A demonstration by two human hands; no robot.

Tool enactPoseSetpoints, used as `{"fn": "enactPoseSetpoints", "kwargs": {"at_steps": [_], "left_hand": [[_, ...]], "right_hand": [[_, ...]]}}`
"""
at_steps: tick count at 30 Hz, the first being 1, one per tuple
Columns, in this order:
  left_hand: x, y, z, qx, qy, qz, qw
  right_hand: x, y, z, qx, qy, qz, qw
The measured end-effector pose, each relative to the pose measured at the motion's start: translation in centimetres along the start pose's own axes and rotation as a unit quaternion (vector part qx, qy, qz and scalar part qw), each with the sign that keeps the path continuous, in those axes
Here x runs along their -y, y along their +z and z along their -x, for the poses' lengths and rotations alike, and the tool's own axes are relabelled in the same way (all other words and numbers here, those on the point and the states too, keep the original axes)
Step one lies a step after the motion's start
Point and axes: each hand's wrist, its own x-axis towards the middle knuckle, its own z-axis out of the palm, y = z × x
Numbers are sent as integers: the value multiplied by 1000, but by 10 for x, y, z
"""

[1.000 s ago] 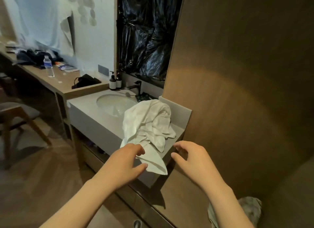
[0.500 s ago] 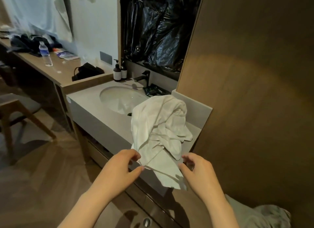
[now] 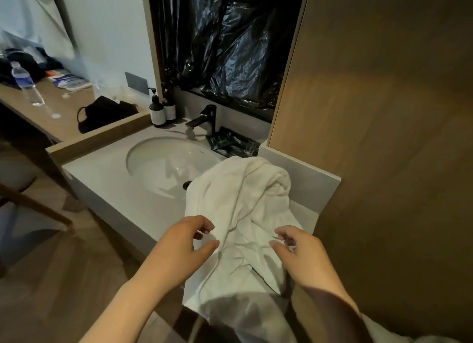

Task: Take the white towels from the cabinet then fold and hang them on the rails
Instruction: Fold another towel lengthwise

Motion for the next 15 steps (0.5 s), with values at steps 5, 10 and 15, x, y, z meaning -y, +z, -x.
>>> {"fn": "enactPoseSetpoints", "kwargs": {"at_steps": [5,10,15], "left_hand": [[17,-2,-55,14,22,3,1000],[23,-4,-119,63,96,19,993],[31,-13,-180,132,161,10,978]], "right_hand": [[2,10,-35,-13,70,-36,997],[6,25,-62,-88,116,-44,988],[21,44,-76,-127,172,-68,975]]}}
